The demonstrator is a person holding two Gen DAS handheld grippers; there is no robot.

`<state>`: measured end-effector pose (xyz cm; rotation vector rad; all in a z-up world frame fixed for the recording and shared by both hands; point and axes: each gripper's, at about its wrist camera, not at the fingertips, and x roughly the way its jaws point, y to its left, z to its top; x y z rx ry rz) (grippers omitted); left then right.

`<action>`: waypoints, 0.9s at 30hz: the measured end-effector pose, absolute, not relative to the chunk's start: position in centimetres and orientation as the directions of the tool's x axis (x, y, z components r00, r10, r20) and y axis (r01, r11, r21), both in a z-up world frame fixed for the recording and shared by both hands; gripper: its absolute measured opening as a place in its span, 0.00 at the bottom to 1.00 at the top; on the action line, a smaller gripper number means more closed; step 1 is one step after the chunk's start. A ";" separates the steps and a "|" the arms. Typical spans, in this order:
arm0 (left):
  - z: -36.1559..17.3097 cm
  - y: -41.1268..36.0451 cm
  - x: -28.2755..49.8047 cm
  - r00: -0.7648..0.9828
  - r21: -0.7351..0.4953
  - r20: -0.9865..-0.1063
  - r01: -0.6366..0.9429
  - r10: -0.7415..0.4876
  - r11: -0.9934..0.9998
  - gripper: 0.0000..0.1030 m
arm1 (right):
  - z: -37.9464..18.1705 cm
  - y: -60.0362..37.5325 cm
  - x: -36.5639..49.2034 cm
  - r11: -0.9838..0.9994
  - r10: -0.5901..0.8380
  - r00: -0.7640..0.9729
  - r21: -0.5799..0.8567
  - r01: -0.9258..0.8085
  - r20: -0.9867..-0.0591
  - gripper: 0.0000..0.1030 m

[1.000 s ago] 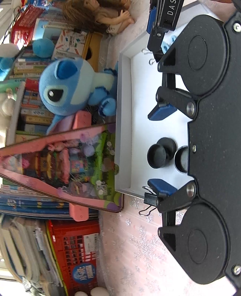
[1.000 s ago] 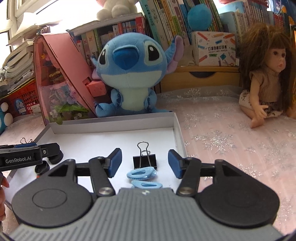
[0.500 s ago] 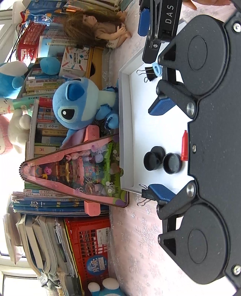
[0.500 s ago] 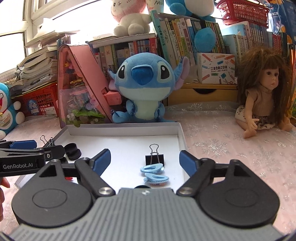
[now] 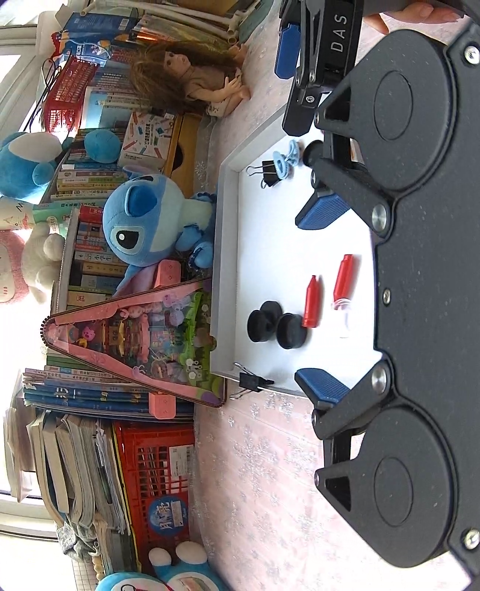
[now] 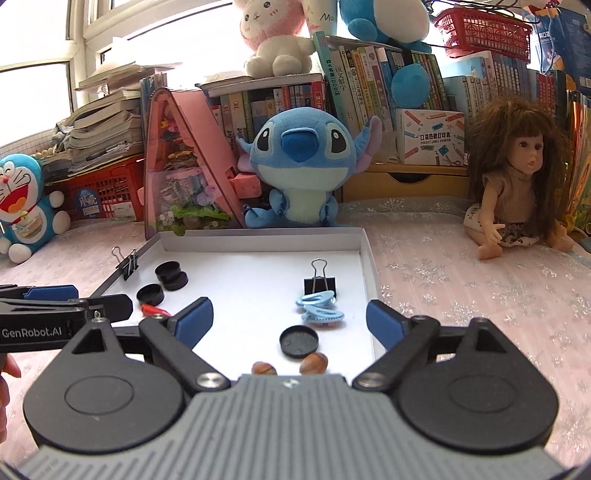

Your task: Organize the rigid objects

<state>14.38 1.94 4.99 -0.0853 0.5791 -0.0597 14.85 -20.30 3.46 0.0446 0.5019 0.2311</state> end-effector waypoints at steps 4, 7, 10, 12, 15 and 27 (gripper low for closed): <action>4.7 1.8 13.1 0.835 -0.086 -0.544 0.044 -0.084 0.995 0.78 | 3.2 -20.2 13.8 0.972 0.233 0.850 0.094 -0.215 -0.473 0.93; 4.2 1.6 12.1 0.833 -0.074 -0.546 0.055 -0.087 0.996 0.79 | 2.9 -20.2 13.1 0.971 0.239 0.845 0.099 -0.219 -0.478 0.93; 3.5 1.5 11.1 0.830 -0.058 -0.552 0.061 -0.083 0.996 0.79 | 2.3 -20.2 12.3 0.972 0.233 0.844 0.089 -0.217 -0.483 0.96; 2.9 1.4 10.8 0.823 -0.047 -0.561 0.070 -0.084 0.996 0.79 | 1.9 -20.1 12.0 0.973 0.225 0.842 0.070 -0.219 -0.491 0.96; 2.1 1.2 10.6 0.813 -0.020 -0.578 0.074 -0.072 0.997 0.79 | 1.2 -19.7 11.5 0.974 0.209 0.841 0.031 -0.224 -0.499 0.97; -0.6 1.4 11.1 0.780 0.016 -0.626 0.037 -0.019 0.999 0.82 | -1.7 -18.5 11.8 0.969 0.178 0.794 -0.036 -0.244 -0.581 1.00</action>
